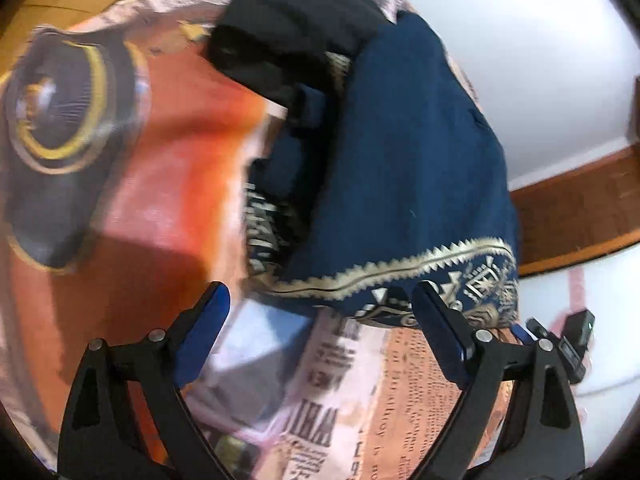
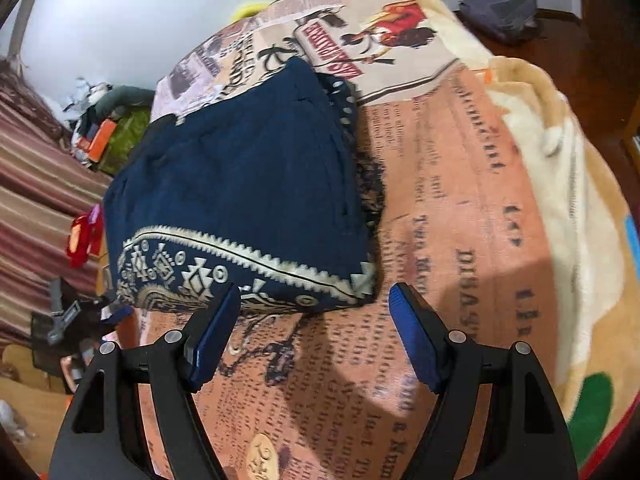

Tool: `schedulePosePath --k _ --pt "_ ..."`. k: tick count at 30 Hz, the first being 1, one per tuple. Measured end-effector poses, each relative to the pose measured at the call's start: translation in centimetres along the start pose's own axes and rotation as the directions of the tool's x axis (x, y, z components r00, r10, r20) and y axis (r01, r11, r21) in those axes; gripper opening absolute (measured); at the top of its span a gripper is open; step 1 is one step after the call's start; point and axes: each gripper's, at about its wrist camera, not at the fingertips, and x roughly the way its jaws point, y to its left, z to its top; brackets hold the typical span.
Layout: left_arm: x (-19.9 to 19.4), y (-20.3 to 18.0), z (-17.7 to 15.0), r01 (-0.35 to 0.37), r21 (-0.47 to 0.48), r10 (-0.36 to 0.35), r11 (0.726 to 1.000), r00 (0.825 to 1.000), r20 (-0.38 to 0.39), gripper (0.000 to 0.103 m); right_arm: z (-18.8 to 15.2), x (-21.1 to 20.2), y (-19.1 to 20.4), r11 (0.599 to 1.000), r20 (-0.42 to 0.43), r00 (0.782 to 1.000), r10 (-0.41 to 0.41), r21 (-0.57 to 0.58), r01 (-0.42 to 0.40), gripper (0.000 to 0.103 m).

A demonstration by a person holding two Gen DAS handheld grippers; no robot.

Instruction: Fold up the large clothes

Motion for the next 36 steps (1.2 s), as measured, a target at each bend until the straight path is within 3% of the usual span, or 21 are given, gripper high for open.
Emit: schedulePosePath --k 3,5,6,7,8,9,11,15,18,23,26,32,36 --pt "1.6 -1.2 0.1 0.025 0.029 -0.025 0.999 1.000 -0.012 0.092 0.7 1.7 0.6 1.000 -0.011 1.000 -0.009 -0.016 0.009 0.071" --pt "2.9 -1.4 0.2 0.037 0.023 -0.036 0.999 0.999 -0.014 0.091 1.0 2.8 0.4 0.999 -0.008 1.000 -0.030 -0.011 0.030 0.058" --pt "3.4 -1.3 0.3 0.058 0.002 -0.058 0.998 0.998 -0.009 0.085 1.1 3.1 0.2 0.999 -0.002 0.999 -0.036 -0.003 0.036 0.054" --pt "3.9 -1.1 0.3 0.080 -0.019 -0.080 0.997 0.997 -0.006 0.081 1.3 3.6 0.0 1.000 -0.003 1.000 -0.024 0.016 0.024 0.043" --pt "4.1 -1.0 0.4 0.086 -0.030 -0.086 0.996 0.996 0.005 0.073 1.3 3.9 -0.2 0.999 -0.011 1.000 -0.008 0.034 0.008 0.032" --pt "4.1 -1.1 0.4 0.091 -0.035 -0.090 0.995 0.996 0.023 0.055 1.4 4.3 -0.4 0.998 -0.020 1.000 0.010 0.058 -0.009 0.027" --pt "4.0 -1.4 0.3 0.103 -0.042 -0.102 0.994 0.994 0.030 0.032 1.2 4.2 -0.4 0.997 -0.016 1.000 0.020 0.071 -0.019 0.019" --pt "2.8 -3.7 -0.4 0.060 0.010 -0.060 0.998 0.996 0.059 0.012 0.4 2.3 0.9 1.000 0.027 1.000 -0.009 0.023 0.009 0.012" --pt "0.8 -6.5 -1.1 -0.006 0.090 -0.003 0.996 0.995 0.101 0.008 -0.3 0.3 1.6 1.000 0.052 0.999 0.001 -0.003 -0.001 0.011" --pt "-3.5 -8.6 -2.7 -0.017 0.131 -0.002 0.991 0.990 0.142 0.007 -2.8 -2.4 3.3 0.997 0.039 0.999 0.010 -0.083 -0.007 0.011" --pt "-5.3 -7.7 -4.0 -0.024 0.126 0.006 0.992 0.990 0.139 0.007 -4.7 -3.2 4.7 0.992 0.031 0.999 0.008 -0.125 -0.004 0.011" --pt "-7.0 -2.4 -7.3 -0.046 0.072 0.040 0.996 0.995 0.090 0.008 -7.2 -2.8 5.4 0.988 -0.006 1.000 -0.004 -0.154 0.003 0.013" --pt "-6.6 -0.3 -8.5 -0.104 0.024 0.102 0.994 0.992 0.079 0.019 -8.3 -3.3 5.3 0.989 0.024 0.998 -0.059 -0.136 0.062 0.021"
